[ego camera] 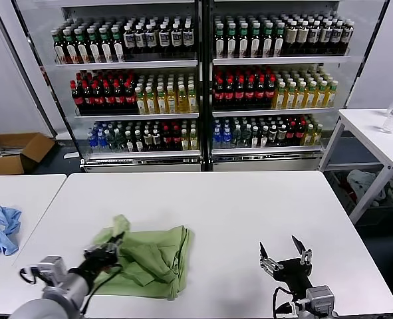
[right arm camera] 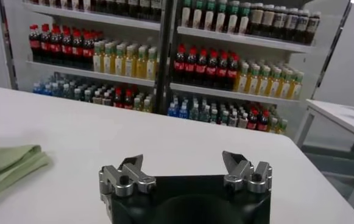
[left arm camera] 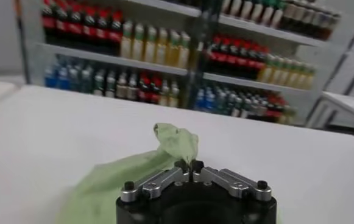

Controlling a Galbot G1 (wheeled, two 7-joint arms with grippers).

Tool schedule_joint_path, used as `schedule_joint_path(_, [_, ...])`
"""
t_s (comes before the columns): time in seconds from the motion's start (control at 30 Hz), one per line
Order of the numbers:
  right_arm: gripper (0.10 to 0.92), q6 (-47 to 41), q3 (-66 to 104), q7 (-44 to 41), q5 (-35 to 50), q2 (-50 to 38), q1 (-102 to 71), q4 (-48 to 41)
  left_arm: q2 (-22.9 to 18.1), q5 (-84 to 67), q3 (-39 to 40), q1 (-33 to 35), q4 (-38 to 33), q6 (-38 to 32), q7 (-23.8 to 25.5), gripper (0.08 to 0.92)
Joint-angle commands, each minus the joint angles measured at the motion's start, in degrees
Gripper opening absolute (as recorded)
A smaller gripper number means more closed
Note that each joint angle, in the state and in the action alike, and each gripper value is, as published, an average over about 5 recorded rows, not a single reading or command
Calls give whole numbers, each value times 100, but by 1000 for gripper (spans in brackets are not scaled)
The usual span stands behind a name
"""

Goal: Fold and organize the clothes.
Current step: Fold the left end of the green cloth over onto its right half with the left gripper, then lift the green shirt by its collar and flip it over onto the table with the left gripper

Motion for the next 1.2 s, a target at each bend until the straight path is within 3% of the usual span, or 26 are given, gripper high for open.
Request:
schedule_joint_path(0.03, [823, 7, 10, 5, -24, 25, -22, 0, -630, 471, 1347, -781, 549, 10, 205, 87])
schedule_joint_path(0.2, [823, 1, -53, 2, -42, -29, 34, -56, -947, 956, 1718, -1025, 889, 4, 350, 109])
schedule_joint_path(0.37, [823, -52, -175, 3, -43, -113, 195, -117, -1298, 1111, 1892, -1000, 594, -371, 759, 241])
schedule_joint_path(0.47, [822, -72, -201, 4, -45, -90, 216, -125, -1141, 1126, 1501, -591, -64, -551, 900, 328])
schedule_joint_path(0.53, [823, -74, -210, 0, -47, -76, 215, -112, -821, 1195, 975, -226, -259, -599, 812, 380])
schedule_joint_path(0.67, [823, -76, -266, -12, -44, -102, 271, -95, -212, 1295, -439, 277, 446, -485, 604, 501])
schedule_joint_path(0.8, [822, -77, -313, -15, -32, -138, 369, -139, -70, 1440, -1275, 453, 1235, -208, 742, 614])
schedule_joint_path(1.0, [823, -82, -375, -4, -47, -95, 349, -195, -333, 2028, -1122, 395, 1708, -381, 824, 778])
schedule_joint_path(1.2, [823, -87, -355, -3, -84, -82, 216, -136, -468, 1735, -936, 191, 1937, -424, 733, 822])
